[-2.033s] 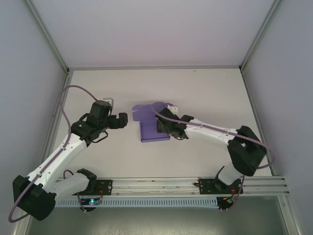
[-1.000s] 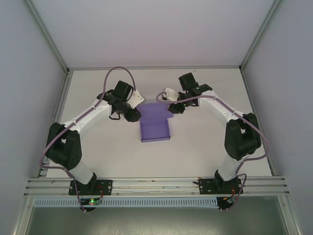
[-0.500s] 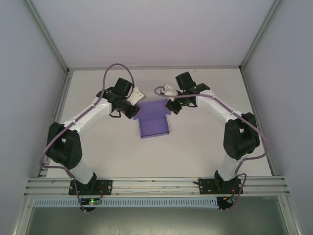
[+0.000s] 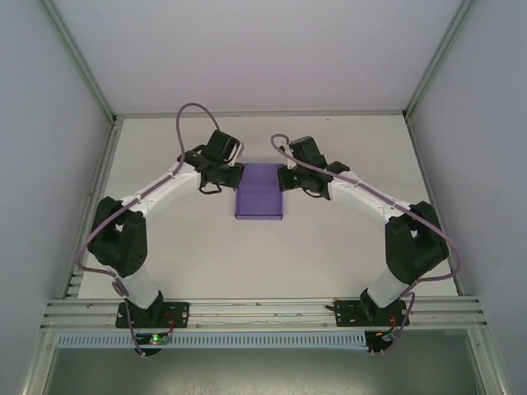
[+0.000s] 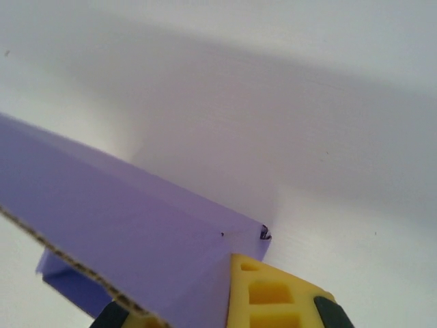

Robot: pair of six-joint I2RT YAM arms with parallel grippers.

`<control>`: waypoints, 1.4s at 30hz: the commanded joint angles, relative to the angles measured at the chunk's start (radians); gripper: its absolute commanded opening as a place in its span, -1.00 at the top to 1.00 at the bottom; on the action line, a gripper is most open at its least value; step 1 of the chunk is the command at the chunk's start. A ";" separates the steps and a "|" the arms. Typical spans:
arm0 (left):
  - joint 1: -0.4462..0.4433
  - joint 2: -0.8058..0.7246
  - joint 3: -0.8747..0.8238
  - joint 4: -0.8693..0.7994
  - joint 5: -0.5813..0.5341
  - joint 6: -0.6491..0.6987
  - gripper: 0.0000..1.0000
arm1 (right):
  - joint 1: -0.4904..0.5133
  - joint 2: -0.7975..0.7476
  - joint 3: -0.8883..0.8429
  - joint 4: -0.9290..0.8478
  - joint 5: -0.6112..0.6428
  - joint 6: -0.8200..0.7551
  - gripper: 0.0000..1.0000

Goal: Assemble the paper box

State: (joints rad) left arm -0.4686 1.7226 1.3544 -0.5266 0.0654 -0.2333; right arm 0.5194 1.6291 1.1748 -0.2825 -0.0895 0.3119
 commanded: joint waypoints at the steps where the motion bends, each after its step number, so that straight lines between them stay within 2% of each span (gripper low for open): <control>1: -0.007 0.023 0.014 0.028 -0.060 -0.146 1.00 | 0.003 -0.001 0.017 0.170 0.022 0.207 1.00; 10: -0.009 0.021 0.006 0.095 0.007 -0.324 1.00 | 0.060 0.000 -0.004 0.183 0.104 0.258 1.00; 16: -0.024 0.028 -0.041 0.142 -0.039 -0.364 1.00 | 0.096 -0.023 -0.080 0.245 0.172 0.229 1.00; 19: -0.033 0.035 -0.069 0.160 -0.015 -0.343 1.00 | 0.094 -0.020 -0.126 0.284 0.184 0.221 1.00; 28: -0.092 -0.031 -0.207 0.181 -0.097 -0.283 0.95 | 0.141 -0.057 -0.254 0.362 0.288 0.144 1.00; 33: -0.106 -0.090 -0.275 0.220 -0.072 -0.267 0.74 | 0.192 -0.099 -0.371 0.440 0.376 0.102 1.00; 37: -0.119 -0.133 -0.284 0.208 -0.057 -0.257 0.45 | 0.237 -0.122 -0.444 0.472 0.465 0.080 1.00; 42: -0.121 -0.193 -0.296 0.183 -0.041 -0.267 -0.16 | 0.300 -0.138 -0.524 0.536 0.543 0.057 1.00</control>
State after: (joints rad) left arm -0.5812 1.5864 1.0664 -0.3286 0.0078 -0.5014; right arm 0.7872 1.4952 0.6994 0.2413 0.3981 0.4061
